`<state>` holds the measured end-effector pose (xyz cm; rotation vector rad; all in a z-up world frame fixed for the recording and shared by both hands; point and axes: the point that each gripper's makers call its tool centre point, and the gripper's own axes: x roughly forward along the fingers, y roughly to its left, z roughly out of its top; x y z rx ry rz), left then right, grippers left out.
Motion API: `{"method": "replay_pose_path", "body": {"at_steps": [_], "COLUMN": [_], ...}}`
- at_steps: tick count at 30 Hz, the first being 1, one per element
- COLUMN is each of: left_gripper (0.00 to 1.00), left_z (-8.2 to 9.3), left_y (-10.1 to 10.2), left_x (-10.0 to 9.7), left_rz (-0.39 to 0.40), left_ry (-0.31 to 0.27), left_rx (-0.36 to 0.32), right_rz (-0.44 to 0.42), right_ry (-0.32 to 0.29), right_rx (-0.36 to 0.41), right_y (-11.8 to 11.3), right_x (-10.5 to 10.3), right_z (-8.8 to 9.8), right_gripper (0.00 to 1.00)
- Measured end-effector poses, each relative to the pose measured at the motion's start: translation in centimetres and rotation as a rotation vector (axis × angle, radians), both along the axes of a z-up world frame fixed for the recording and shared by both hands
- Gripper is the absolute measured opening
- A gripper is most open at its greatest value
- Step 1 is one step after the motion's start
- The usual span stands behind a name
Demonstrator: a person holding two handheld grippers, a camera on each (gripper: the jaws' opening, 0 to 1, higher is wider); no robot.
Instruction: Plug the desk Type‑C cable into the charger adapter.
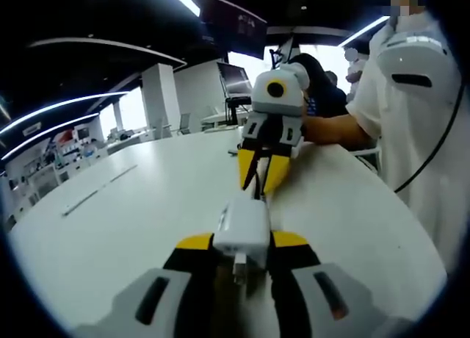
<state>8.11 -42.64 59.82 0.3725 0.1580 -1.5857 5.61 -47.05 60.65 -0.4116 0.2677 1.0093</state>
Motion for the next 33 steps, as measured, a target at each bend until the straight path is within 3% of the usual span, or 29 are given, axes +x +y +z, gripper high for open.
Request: {"method": "replay_pose_path", "body": {"at_steps": [13, 23, 33], "left_gripper": [0.27, 0.27, 0.28], "left_z": [-0.1, 0.0, 0.0], "left_y": [0.4, 0.6, 1.2], "left_x": [1.9, 3.3, 4.9], "left_rz": [0.075, 0.123, 0.184], "left_ry": [-0.018, -0.035, -0.048], "left_rx": [0.008, 0.01, 0.015], "right_rz": [-0.094, -0.211, -0.4], "right_ry": [-0.058, -0.085, -0.085], "right_rx": [0.034, 0.052, 0.069], "right_y": [-2.8, -6.4, -11.9], "right_x": [1.2, 2.4, 3.8], "right_z": [1.9, 3.0, 3.4], "right_gripper": [0.12, 0.14, 0.21]}}
